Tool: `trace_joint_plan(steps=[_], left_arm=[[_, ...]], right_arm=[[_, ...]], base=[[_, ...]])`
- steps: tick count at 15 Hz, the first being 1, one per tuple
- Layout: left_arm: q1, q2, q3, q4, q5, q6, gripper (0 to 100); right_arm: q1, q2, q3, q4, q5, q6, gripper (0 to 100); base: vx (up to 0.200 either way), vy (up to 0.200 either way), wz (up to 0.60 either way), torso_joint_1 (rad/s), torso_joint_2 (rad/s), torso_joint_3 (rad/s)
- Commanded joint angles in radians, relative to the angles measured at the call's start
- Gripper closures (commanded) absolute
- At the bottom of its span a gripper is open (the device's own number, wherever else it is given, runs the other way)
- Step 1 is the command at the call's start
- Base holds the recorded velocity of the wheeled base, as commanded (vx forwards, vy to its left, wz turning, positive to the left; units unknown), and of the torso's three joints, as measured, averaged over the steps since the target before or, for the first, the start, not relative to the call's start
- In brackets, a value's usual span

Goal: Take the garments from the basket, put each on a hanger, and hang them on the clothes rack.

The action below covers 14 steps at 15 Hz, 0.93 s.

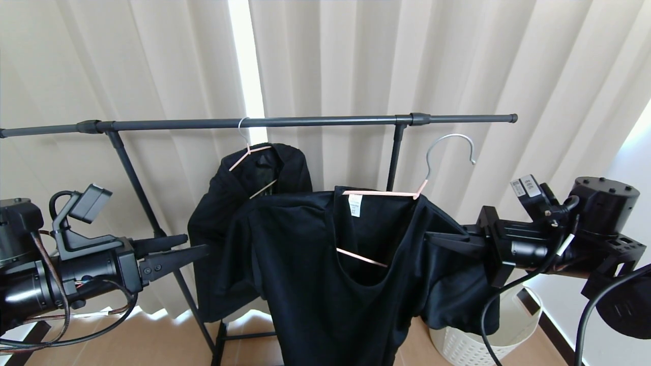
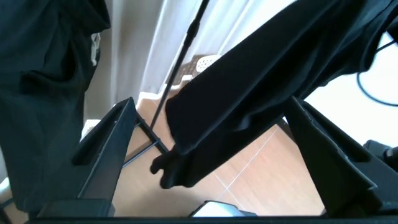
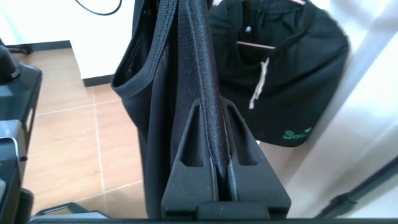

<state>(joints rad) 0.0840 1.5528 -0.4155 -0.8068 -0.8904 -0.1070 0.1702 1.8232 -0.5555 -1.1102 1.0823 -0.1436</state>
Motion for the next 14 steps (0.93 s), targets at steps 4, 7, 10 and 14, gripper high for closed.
trace_joint_plan(steps=[4,7,10,14], left_arm=[[-0.109,-0.074,-0.002,0.023,0.054,-0.026,0],[-0.139,-0.082,-0.051,0.034,0.087,-0.026,0],[-0.139,-0.112,-0.166,0.152,0.087,-0.023,0],[-0.21,-0.142,-0.52,0.652,0.107,0.119,0]], right_arm=[[0.052,0.071,0.008,0.0,-0.001,-0.024,100],[0.078,0.077,0.025,0.001,-0.002,-0.056,100],[0.083,0.084,0.026,0.001,-0.004,-0.059,100],[0.081,0.061,0.036,0.001,-0.004,-0.067,100]], base=[[0.0,0.0,0.0,0.0,0.0,0.0],[0.0,0.0,0.0,0.0,0.0,0.0],[0.0,0.0,0.0,0.0,0.0,0.0],[0.0,0.0,0.0,0.0,0.0,0.0]])
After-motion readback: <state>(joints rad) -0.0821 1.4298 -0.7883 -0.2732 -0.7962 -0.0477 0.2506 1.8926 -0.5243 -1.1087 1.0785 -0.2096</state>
